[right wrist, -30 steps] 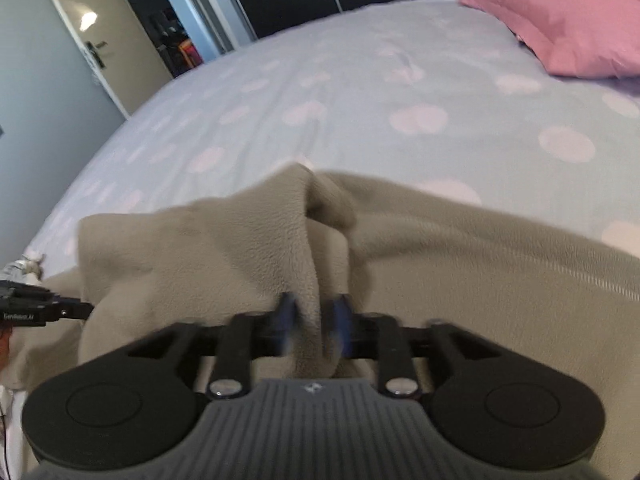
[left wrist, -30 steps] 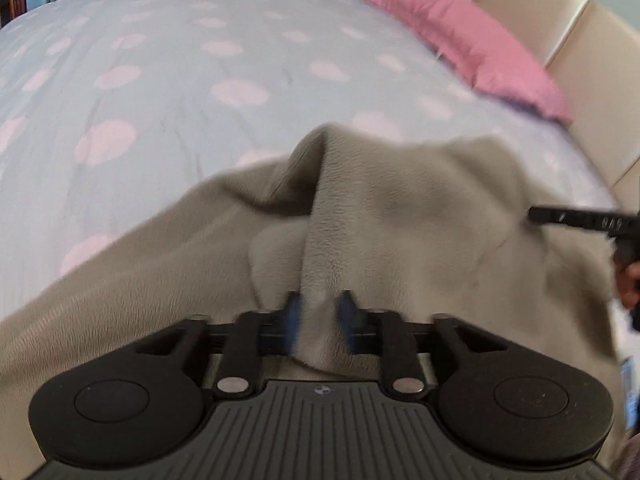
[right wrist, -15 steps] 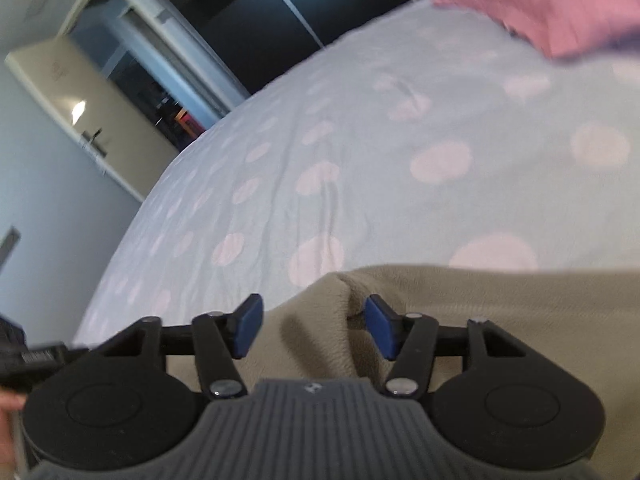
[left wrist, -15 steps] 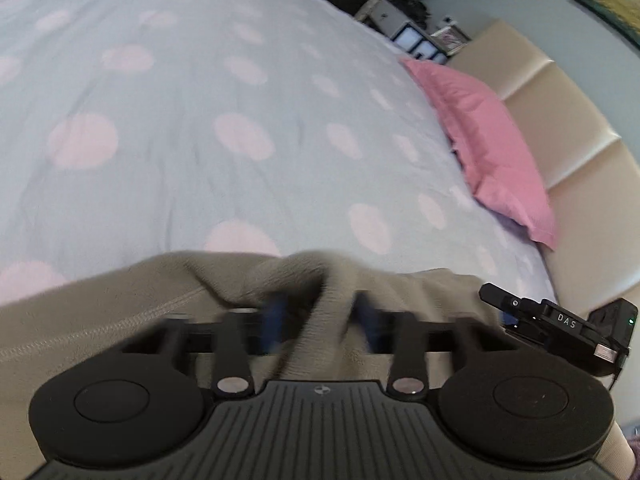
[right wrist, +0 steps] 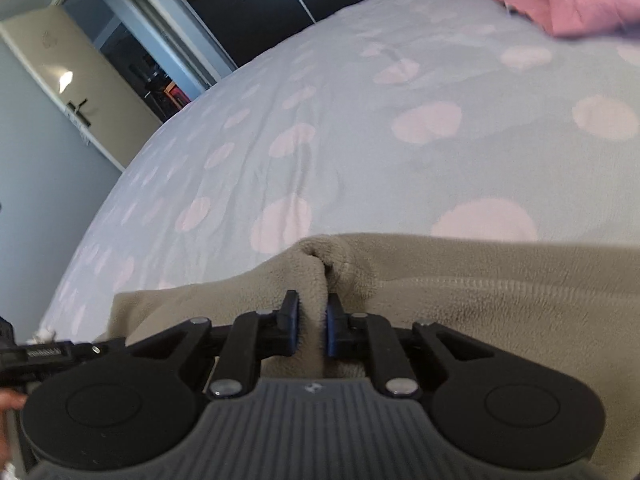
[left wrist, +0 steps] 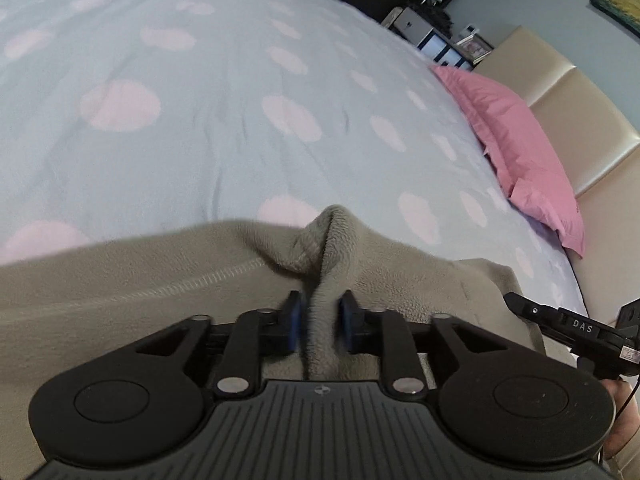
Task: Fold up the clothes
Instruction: 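Open both tools and release the hoodie hem onto the bed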
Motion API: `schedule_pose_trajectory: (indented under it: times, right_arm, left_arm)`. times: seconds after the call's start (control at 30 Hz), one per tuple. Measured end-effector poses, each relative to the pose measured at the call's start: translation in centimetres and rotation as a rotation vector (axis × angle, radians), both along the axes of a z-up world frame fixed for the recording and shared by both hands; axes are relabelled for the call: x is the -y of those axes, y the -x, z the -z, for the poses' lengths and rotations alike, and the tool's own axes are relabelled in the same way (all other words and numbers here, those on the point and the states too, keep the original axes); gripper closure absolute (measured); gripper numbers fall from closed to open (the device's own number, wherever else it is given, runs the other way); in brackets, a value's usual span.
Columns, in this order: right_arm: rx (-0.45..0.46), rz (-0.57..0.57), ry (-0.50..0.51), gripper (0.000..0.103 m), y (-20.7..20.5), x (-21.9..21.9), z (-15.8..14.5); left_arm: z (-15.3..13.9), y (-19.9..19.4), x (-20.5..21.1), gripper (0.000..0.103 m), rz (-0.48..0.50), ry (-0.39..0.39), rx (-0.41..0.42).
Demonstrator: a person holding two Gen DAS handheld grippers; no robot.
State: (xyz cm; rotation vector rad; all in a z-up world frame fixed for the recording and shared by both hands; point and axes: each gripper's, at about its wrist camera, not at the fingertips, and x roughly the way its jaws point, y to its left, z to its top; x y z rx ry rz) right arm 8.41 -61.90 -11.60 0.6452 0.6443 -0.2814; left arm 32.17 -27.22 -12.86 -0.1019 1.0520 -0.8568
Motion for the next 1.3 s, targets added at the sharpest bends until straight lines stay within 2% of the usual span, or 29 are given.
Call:
schedule_pose_trajectory:
  times: [0.03, 0.07, 0.13, 0.3, 0.37, 0.43, 0.5, 0.53, 0.6, 0.63, 0.67, 0.7, 0.8, 1.0, 1.1, 1.2, 1.27, 1.3]
  right_arm:
    - [0.003, -0.004, 0.041, 0.069, 0.3, -0.5, -0.8]
    - [0.01, -0.009, 0.087, 0.062, 0.6, -1.0, -1.6]
    - [0.036, -0.032, 0.177, 0.062, 1.6, -2.1, -3.3]
    - [0.072, -0.14, 0.363, 0.061, 3.7, -6.3, -5.7]
    - [0.066, -0.205, 0.435, 0.052, 4.4, -8.3, -5.8]
    - [0.049, -0.263, 0.496, 0.051, 5.1, -10.2, -5.4]
    - [0.009, -0.318, 0.518, 0.042, 5.7, -11.4, -4.3]
    - [-0.017, -0.339, 0.528, 0.041, 5.9, -11.8, -3.7]
    - [-0.094, -0.368, 0.535, 0.04, 6.1, -12.2, -1.9]
    - [-0.145, -0.393, 0.523, 0.035, 6.0, -12.2, -0.7]
    - [-0.188, -0.415, 0.51, 0.034, 6.0, -12.1, 0.4]
    - [-0.194, -0.423, 0.497, 0.034, 6.2, -11.8, 1.2]
    - [-0.145, -0.424, 0.477, 0.034, 6.8, -11.0, 1.7]
    - [-0.223, -0.41, 0.46, 0.034, 6.4, -11.0, 0.5]
    - [-0.234, -0.362, 0.439, 0.034, 7.2, -11.1, -0.6]
    - [-0.183, -0.359, 0.476, 0.043, 8.0, -12.3, -2.2]
    - [-0.15, -0.347, 0.478, 0.059, 8.1, -13.2, -3.0]
    - [-0.133, -0.342, 0.464, 0.06, 7.9, -13.7, -3.3]
  left_arm:
    - [-0.9, 0.5, -0.4, 0.066, -0.004, -0.012, 0.039]
    - [-1.8, 1.0, -0.9, 0.063, -0.006, -0.023, 0.081]
    - [-3.7, 2.7, -1.7, 0.062, 0.024, -0.029, 0.193]
    - [-7.0, 7.8, -2.0, 0.067, 0.162, 0.008, 0.381]
    - [-6.8, 10.0, -1.0, 0.07, 0.247, -0.059, 0.452]
    - [-5.5, 11.8, -0.2, 0.07, 0.311, -0.128, 0.494]
    - [-3.7, 12.8, 0.0, 0.071, 0.347, -0.176, 0.494]
    - [-2.8, 13.0, -0.1, 0.075, 0.349, -0.206, 0.485]
    - [-0.6, 13.0, -0.4, 0.08, 0.351, -0.281, 0.463]
    - [0.3, 12.7, -0.7, 0.083, 0.344, -0.3, 0.442]
    - [0.8, 12.4, -1.3, 0.083, 0.32, -0.273, 0.415]
    - [1.1, 12.2, -1.9, 0.083, 0.3, -0.25, 0.391]
    - [0.9, 12.2, -2.1, 0.084, 0.287, -0.254, 0.385]
    - [-0.5, 13.3, -2.5, 0.084, 0.271, -0.284, 0.402]
    - [-1.7, 14.2, -2.8, 0.084, 0.263, -0.256, 0.424]
    - [-3.0, 15.4, -2.5, 0.084, 0.255, -0.211, 0.443]
    - [-3.8, 16.2, -1.5, 0.084, 0.266, -0.188, 0.443]
    - [-4.0, 16.5, -0.9, 0.084, 0.271, -0.178, 0.444]
